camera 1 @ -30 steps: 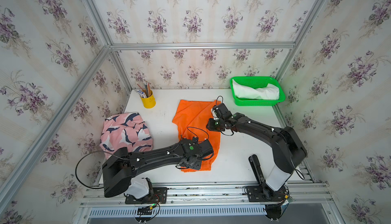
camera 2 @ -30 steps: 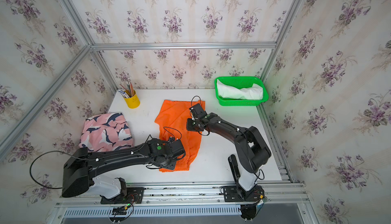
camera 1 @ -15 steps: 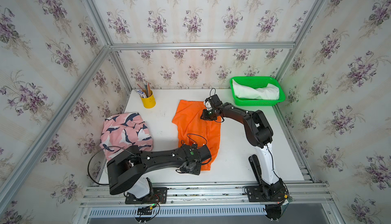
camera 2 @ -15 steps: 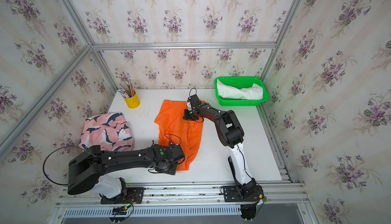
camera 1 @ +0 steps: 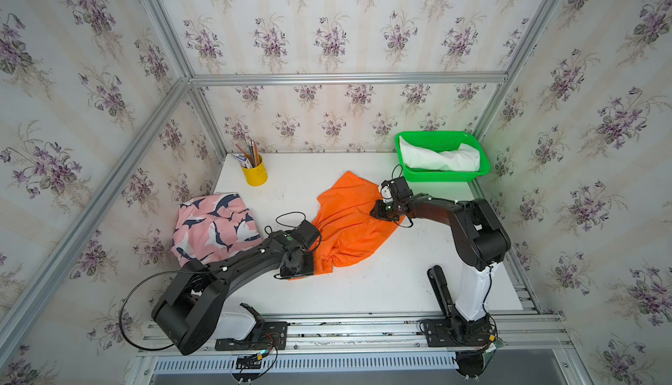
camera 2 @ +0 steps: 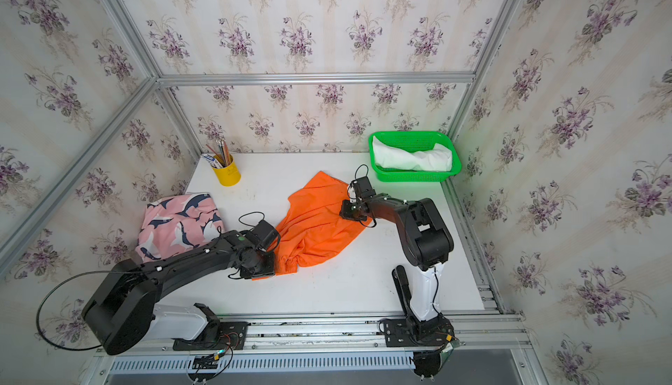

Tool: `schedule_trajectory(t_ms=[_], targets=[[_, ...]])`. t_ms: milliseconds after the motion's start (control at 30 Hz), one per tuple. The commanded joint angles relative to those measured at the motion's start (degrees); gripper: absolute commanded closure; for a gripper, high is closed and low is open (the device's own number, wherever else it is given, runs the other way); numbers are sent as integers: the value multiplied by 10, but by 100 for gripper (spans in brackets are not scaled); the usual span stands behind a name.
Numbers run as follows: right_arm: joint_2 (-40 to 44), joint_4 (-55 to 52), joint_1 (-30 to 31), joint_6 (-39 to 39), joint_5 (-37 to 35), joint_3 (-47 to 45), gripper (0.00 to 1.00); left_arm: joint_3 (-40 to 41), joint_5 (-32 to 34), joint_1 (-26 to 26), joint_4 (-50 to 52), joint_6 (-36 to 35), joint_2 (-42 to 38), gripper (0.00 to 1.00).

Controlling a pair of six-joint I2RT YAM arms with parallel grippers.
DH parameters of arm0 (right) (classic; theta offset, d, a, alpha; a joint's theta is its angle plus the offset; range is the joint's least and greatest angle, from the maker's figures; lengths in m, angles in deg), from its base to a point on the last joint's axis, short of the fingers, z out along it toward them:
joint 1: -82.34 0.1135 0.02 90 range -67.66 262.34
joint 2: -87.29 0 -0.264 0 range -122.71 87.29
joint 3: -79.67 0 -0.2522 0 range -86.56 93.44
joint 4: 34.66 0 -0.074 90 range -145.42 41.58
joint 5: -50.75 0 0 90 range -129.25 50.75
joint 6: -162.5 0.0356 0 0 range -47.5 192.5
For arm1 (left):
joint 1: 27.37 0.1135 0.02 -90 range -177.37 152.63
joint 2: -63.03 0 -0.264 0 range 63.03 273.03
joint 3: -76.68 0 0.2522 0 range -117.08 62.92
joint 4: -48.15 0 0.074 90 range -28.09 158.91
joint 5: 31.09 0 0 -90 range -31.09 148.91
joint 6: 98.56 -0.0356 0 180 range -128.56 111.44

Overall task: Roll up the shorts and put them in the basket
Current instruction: Adjust the shorts at the center of the board.

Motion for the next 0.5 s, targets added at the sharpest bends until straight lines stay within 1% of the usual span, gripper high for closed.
schedule_trajectory(t_ms=[0, 100, 133, 167, 233, 333, 467], targets=[[66, -45, 2, 54, 6, -101, 76, -14, -18, 55, -27, -70, 29, 46], [153, -4, 3, 86, 64, -174, 75, -43, -35, 86, -47, -90, 47, 46], [181, -4, 3, 90, 79, -181, 74, -55, -36, 91, -43, -95, 46, 46], [204, -18, 3, 87, 74, -181, 74, -63, -35, 92, -38, -96, 40, 45], [248, -79, 3, 65, 23, -160, 73, -78, -35, 92, -24, -100, 20, 45], [291, -149, -2, 35, -60, -128, 70, -86, -33, 90, 12, -93, -43, 46], [300, -187, -27, 6, -104, -109, 68, -89, -33, 68, 66, -77, -100, 46]])
